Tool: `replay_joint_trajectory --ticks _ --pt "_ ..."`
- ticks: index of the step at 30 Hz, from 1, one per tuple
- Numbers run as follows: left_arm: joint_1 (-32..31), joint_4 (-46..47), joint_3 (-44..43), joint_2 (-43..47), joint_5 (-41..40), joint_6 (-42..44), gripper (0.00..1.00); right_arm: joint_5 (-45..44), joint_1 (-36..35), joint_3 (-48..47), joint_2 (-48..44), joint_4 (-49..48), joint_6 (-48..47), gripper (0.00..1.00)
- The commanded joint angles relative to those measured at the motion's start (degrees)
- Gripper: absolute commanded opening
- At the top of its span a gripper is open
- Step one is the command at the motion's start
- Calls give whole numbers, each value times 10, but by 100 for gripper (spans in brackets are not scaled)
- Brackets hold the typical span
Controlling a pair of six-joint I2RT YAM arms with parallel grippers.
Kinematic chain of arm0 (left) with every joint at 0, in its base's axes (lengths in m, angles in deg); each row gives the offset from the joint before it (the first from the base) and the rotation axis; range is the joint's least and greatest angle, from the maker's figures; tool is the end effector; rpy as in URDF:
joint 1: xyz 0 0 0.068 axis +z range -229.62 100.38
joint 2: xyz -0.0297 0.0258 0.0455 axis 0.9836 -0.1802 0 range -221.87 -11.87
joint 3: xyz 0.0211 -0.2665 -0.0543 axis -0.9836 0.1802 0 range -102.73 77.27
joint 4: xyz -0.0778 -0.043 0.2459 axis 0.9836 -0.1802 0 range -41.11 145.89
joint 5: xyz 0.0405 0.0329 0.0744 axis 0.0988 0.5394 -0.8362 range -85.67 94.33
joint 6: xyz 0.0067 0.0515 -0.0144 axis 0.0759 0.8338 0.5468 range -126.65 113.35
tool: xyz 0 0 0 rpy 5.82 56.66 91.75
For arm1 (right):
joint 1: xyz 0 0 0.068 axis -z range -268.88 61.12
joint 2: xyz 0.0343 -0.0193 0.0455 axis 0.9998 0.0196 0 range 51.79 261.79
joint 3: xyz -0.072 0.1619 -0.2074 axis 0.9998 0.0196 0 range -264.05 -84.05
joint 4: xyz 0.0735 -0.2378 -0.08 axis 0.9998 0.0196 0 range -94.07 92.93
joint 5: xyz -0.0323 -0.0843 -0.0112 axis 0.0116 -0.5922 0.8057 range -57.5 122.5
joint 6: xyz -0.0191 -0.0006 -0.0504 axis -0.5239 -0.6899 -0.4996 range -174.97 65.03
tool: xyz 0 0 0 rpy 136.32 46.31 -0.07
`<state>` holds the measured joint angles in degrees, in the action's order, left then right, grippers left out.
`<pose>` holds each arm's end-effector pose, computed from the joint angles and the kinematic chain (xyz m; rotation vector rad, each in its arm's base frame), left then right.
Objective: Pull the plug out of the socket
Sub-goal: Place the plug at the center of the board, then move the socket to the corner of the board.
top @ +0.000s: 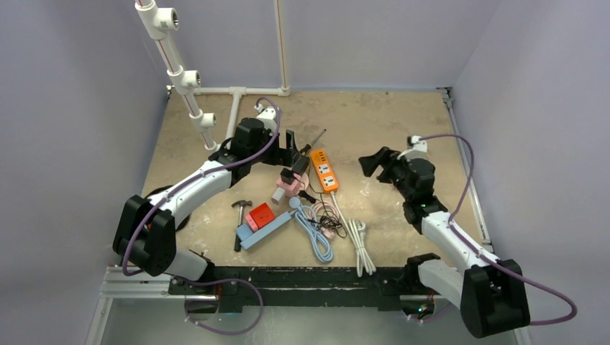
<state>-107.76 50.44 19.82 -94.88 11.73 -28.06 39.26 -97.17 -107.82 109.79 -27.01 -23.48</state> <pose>0.2875 -0.1590 0.2676 0.2071 2.1660 -0.6431 0.2207 0.0364 0.2278 0.2770 1.7851 0.6038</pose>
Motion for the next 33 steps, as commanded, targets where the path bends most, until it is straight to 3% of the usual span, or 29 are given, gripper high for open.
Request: replay_joint_trajectory --ticks 1,5,9,13,18,23,33 --pt "2 11 -23 10 0 8 94 7 -66 -38 17 105 -44 85" --pt "2 11 -23 10 -3 10 94 -21 -126 -54 51 162 -38 77" --pt "2 10 -22 9 -6 12 94 -74 -203 -64 74 200 -10 76" --pt "2 10 -23 9 -3 11 94 -117 -255 -54 93 190 4 76" --pt "2 11 -23 7 1 9 94 -168 -311 -90 170 193 5 68" --pt "2 10 -24 10 -1 10 94 -235 -342 -134 231 216 17 62" --pt "2 11 -24 10 4 8 94 -281 -352 -162 284 248 42 55"
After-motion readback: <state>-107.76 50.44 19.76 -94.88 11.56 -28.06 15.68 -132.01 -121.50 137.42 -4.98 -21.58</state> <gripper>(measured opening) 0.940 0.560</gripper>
